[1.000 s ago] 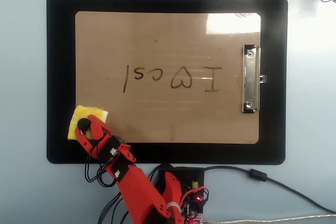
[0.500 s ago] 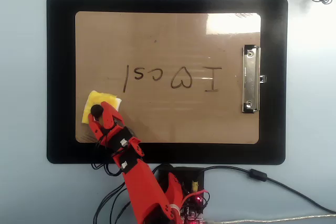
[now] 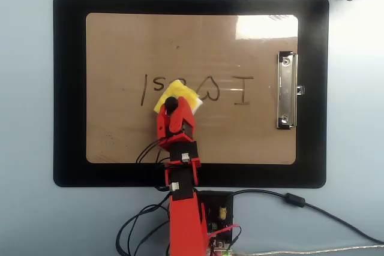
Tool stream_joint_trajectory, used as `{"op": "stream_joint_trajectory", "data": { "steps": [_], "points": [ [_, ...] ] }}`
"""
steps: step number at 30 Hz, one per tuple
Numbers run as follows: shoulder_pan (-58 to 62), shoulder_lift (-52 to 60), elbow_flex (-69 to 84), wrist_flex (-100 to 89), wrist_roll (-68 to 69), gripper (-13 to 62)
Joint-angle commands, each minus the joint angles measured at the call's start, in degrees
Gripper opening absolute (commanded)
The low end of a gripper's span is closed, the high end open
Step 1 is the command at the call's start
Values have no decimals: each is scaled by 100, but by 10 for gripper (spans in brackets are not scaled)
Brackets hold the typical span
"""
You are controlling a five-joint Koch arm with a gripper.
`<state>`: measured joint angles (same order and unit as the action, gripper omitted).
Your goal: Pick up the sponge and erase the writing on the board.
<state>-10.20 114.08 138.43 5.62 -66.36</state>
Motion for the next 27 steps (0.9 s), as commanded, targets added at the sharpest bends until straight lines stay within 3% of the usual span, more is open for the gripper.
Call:
{"op": "stream_joint_trajectory", "data": {
  "steps": [1,10,22,27],
  "points": [
    [457,316,-211,18,132,-80],
    [2338,387,378,44,694,-80],
    [3182,316,457,1266,1397,-80],
    [3595,-272,-422,2057,1397,-80]
  ]
}}
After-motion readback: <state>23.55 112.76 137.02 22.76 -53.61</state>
